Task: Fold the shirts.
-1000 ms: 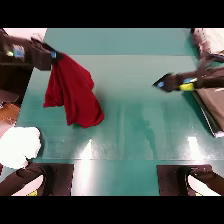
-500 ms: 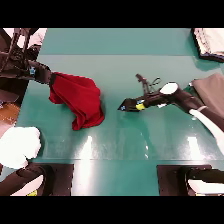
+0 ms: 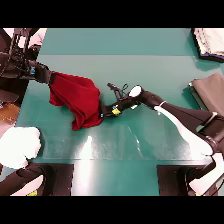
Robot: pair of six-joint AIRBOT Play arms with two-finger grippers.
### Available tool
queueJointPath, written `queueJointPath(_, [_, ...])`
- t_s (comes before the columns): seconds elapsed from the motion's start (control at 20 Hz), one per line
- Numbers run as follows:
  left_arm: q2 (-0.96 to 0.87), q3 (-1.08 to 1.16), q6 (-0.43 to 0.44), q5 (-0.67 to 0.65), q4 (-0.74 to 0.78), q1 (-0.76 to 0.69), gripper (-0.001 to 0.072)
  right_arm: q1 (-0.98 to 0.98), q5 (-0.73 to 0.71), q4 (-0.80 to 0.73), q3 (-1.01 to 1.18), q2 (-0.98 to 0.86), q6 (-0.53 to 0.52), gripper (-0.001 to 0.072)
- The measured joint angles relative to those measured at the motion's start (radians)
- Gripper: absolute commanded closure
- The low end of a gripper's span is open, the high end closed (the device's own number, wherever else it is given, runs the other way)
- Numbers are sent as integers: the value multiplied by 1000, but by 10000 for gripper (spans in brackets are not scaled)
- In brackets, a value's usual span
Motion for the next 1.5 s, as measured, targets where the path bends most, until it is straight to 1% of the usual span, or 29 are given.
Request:
queueJointPath(0.05, [0, 0, 0, 0, 0, 0, 683, 11, 2, -10, 16, -14, 3, 694])
queueJointPath(0.15, [0, 0, 0, 6, -2, 0, 683, 21, 6, -9, 47, -25, 5, 696])
queueJointPath(0.3, [0, 27, -2, -2, -3, 0, 683, 3, 35, -86, 76, 5, 26, 698])
queueJointPath(0.45, [0, 137, -2, -32, 8, -1, 683, -76, 78, -262, 87, 131, 74, 698])
queueJointPath(0.65, [0, 329, -2, -86, -6, -1, 683, -241, 132, -481, 93, 380, 123, 699])
queueJointPath(0.8, [1, 435, -2, -126, -114, 0, 682, -359, 151, -554, 94, 575, 138, 699])
queueJointPath(1.0, [1, 532, 12, -173, -352, 0, 683, -474, 161, -591, 94, 813, 142, 699])
queueJointPath(1.1, [1, 588, 19, -211, -434, -1, 683, -528, 163, -600, 94, 914, 142, 699])
queueJointPath(1.3, [23, 692, 8, -299, -532, -1, 683, -650, 205, -607, 95, 1089, 142, 699])
queueJointPath(1.5, [51, 677, 2, -379, -593, -1, 683, -777, 314, -605, 95, 1169, 150, 699])
